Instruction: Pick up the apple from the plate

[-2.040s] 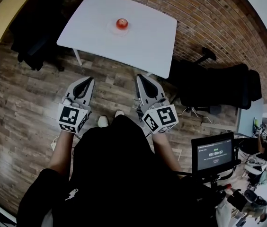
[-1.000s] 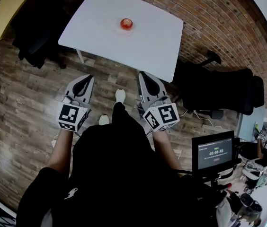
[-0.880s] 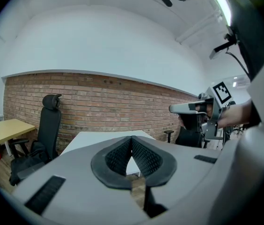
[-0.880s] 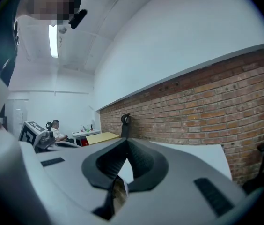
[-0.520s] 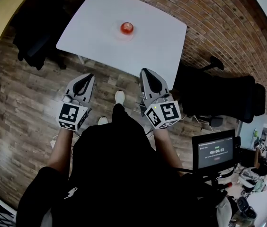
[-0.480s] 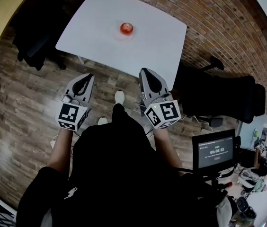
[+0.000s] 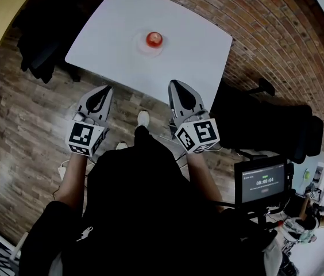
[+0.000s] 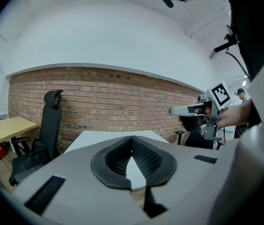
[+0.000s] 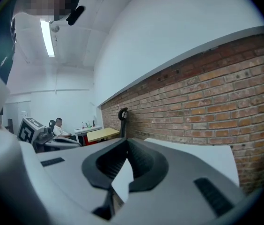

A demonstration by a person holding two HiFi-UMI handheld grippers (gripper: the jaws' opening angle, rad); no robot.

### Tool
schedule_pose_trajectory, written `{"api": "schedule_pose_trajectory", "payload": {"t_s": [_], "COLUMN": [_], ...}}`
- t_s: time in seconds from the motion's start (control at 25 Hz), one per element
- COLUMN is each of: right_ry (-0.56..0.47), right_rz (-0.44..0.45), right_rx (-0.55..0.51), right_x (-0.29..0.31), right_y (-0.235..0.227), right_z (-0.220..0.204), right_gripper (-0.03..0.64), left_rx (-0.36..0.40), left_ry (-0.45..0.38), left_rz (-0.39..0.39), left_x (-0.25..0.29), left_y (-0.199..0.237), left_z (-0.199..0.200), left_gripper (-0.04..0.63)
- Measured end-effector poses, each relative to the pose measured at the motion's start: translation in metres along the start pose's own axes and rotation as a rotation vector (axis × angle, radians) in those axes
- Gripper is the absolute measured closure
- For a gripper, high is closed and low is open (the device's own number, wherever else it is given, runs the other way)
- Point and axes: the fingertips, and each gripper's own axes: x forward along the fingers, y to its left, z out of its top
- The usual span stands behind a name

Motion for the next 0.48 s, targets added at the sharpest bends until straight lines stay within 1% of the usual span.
{"api": "schedule_pose_trajectory", "payload": {"t_s": [0.12, 0.32, 0.48], "right_ry": [-0.001, 0.026, 0.035], "right_rz": [0.029, 0.071, 0.089], "right_rx": [-0.007, 0.019, 0.027], "right_x": [0.006, 0.035, 0.044], "right_y": [-0.001, -0.043, -0.063], "right_z": [0.001, 0.002, 0.001], "right_gripper": [0.612, 0.612, 0.612], "left_rx": [0.004, 0.001, 0.002], "left_ry": [0.004, 0.034, 0.043], "left_rz": [0.016, 0.033, 0.044], "left_x": [0.004, 0.055, 0.075], "left_y": [0.000, 0.005, 0.005], "left_z": [0.000, 0.010, 0.015], "left_gripper": [0.589, 0.589, 0.589]}}
